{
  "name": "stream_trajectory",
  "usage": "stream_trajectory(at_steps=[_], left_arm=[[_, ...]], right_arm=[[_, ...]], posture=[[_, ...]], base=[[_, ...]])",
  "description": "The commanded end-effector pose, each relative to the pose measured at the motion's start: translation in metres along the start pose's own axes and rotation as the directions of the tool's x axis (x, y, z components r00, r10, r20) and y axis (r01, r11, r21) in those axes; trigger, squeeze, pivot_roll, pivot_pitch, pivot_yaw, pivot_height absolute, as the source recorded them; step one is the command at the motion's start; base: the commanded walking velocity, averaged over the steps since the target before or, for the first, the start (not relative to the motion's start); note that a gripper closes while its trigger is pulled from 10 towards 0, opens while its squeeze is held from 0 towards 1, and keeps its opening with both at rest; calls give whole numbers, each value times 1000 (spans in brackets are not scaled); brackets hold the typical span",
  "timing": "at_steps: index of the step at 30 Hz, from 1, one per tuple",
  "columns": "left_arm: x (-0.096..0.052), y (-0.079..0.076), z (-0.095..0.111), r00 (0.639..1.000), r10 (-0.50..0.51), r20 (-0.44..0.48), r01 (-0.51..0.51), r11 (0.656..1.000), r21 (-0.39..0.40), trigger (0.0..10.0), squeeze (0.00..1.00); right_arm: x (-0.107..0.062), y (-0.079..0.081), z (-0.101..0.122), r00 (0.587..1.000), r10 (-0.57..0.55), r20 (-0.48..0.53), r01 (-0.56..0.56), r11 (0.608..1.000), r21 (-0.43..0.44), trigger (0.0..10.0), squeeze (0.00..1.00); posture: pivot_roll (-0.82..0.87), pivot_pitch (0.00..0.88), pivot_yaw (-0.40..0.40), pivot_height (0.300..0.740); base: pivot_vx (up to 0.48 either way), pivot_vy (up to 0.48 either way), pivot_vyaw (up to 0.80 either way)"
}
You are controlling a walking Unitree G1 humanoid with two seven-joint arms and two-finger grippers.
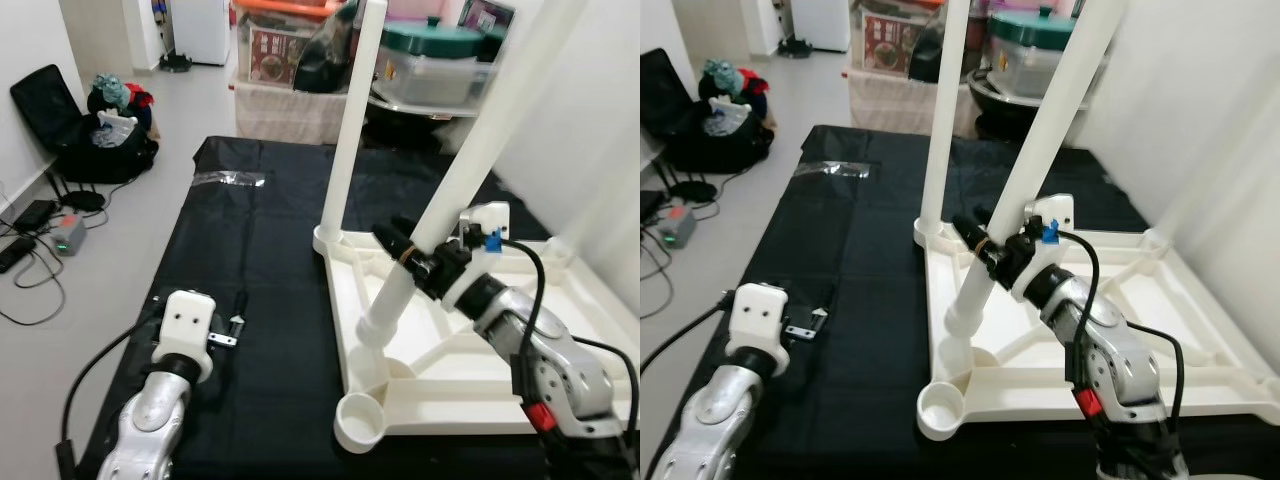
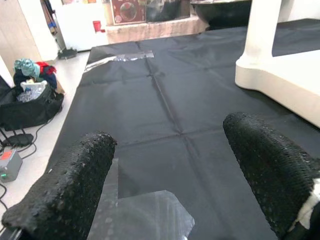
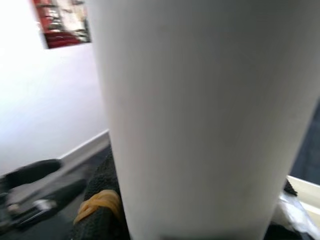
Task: Building children table
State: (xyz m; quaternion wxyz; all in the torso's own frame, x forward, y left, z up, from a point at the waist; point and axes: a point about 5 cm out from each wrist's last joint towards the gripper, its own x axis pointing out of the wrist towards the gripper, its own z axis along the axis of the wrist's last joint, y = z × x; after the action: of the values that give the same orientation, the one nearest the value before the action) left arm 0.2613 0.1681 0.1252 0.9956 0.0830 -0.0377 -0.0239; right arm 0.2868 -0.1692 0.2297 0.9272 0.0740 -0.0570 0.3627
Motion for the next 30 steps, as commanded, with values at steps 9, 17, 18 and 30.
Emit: stream_trajectory(at_steps=[9, 17, 18, 30], left_arm=[[0, -3, -2, 1000, -19, -11, 19, 1000, -3, 10000, 0], [3, -3, 0, 1000, -19, -8, 19, 1000, 2, 10000, 0], [3, -3, 0, 1000, -18, -8, 18, 1000, 3, 10000, 0], [4, -1, 0, 1000, -10, -11, 10, 1000, 12, 10000, 0]], right_arm=[[-8, 27, 1, 962, 267, -59, -266, 963, 32, 0, 0], [-5, 32, -35, 925, 342, -168, -331, 939, 88, 0, 0], [-4, 31, -39, 918, 355, -178, -342, 934, 99, 0, 0], [-11, 20, -54, 896, 373, -242, -359, 928, 103, 0, 0]], posture=[[78, 0, -134, 740], [92, 0, -142, 740], [92, 0, -142, 740], [105, 0, -152, 740]], base=[[0, 0, 0], [0, 0, 0], [0, 0, 0], [0, 0, 0]])
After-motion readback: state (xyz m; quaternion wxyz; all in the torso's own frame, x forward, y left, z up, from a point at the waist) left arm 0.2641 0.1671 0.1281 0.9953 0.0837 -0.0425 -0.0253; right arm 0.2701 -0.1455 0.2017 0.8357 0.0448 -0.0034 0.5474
